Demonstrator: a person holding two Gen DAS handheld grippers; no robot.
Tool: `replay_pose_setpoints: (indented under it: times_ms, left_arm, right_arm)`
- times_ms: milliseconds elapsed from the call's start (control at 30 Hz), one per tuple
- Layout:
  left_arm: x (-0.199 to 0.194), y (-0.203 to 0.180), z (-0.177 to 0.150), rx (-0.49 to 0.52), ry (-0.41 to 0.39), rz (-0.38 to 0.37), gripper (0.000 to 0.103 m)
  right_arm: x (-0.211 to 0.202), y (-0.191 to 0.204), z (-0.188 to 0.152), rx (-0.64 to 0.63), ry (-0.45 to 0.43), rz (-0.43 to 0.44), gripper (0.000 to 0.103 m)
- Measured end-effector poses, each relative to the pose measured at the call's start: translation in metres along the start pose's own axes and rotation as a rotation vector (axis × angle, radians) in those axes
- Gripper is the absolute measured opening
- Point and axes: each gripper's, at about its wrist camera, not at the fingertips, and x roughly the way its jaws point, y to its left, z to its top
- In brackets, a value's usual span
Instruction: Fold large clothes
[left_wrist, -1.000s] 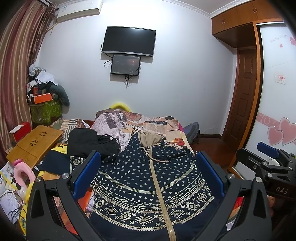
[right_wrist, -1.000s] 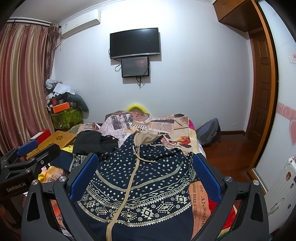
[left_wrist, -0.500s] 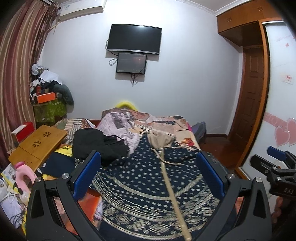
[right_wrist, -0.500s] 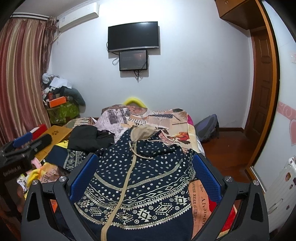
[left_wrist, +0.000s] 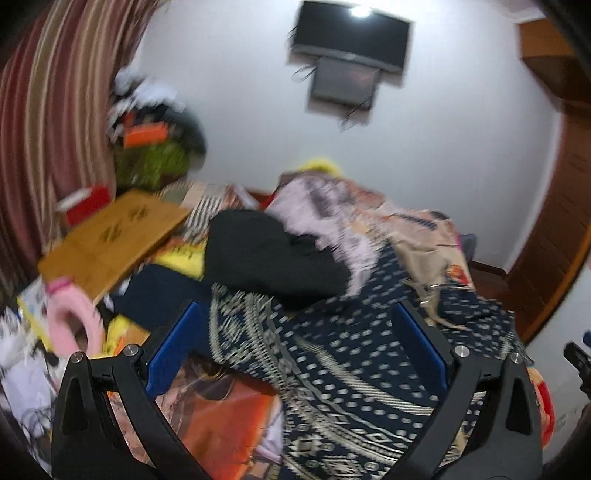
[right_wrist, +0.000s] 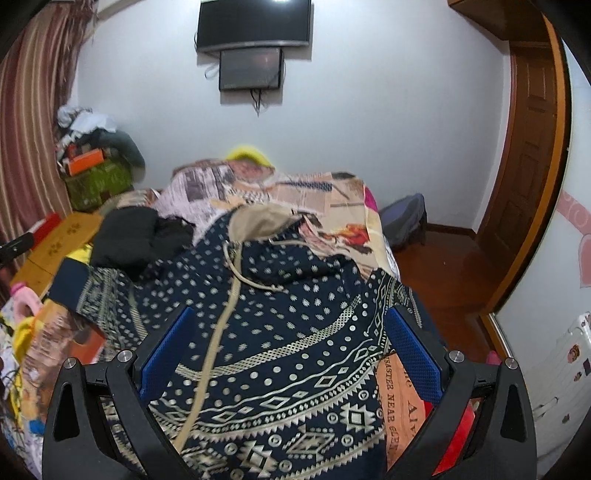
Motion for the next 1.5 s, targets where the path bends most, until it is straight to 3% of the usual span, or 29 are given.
replay_pose_setpoints:
  times_ms: [167, 333, 567, 767, 833, 900, 933, 967, 1000, 1133, 1233, 1500]
  left_arm:
    - [0.064, 0.064, -0.012, -0.149, 0.15, 0.076, 0.103]
    - [0.113, 0.11, -0.031, -0.253, 0.273, 0.096, 0.1]
    - [0.163, 0.165, -0.065, -0.472, 0.413, 0.046, 0.081]
    - [0.185, 0.177, -0.082, -0.584, 0.474, -0.044, 0.07]
    - [0.188, 0.177, -0.081, -0.571, 0.467, -0.037, 0.062]
    - [0.191, 0.176, -0.079, -0.549, 0.459, -0.009, 0.041]
    - [0.19, 0.175, -0.076, -0.519, 0.443, 0.035, 0.023]
    - [0.19, 0.171, -0.071, -0.457, 0.425, 0.094, 0.013]
    - [0.19, 0.168, -0.068, -0.414, 0.414, 0.126, 0.009]
    - [0.182, 0.153, -0.053, -0.307, 0.367, 0.16, 0.004]
    - [0.165, 0.13, -0.029, -0.214, 0.309, 0.147, 0.002]
    - [0.119, 0.05, 0.037, -0.095, 0.146, -0.042, 0.002]
  right_arm:
    - [0.04, 0.002, 0.003, -0.02, 0.067, -0.017, 0.101]
    - [0.071, 0.005, 0.011, -0.035, 0.102, -0.009, 0.101]
    - [0.104, 0.011, 0.02, -0.054, 0.133, 0.003, 0.101]
    - [0.114, 0.016, 0.016, -0.056, 0.168, 0.02, 0.101]
    - [0.114, 0.018, 0.013, -0.063, 0.179, 0.026, 0.101]
    - [0.115, 0.02, 0.011, -0.071, 0.191, 0.029, 0.101]
    - [0.114, 0.02, 0.01, -0.075, 0.195, 0.03, 0.1]
    - [0.113, 0.021, 0.009, -0.077, 0.197, 0.031, 0.1]
    - [0.112, 0.021, 0.008, -0.077, 0.2, 0.03, 0.1]
    - [0.104, 0.019, 0.005, -0.074, 0.193, 0.03, 0.1]
    - [0.094, 0.013, 0.003, -0.06, 0.175, 0.019, 0.1]
    - [0.08, -0.003, 0.002, -0.02, 0.157, 0.024, 0.098]
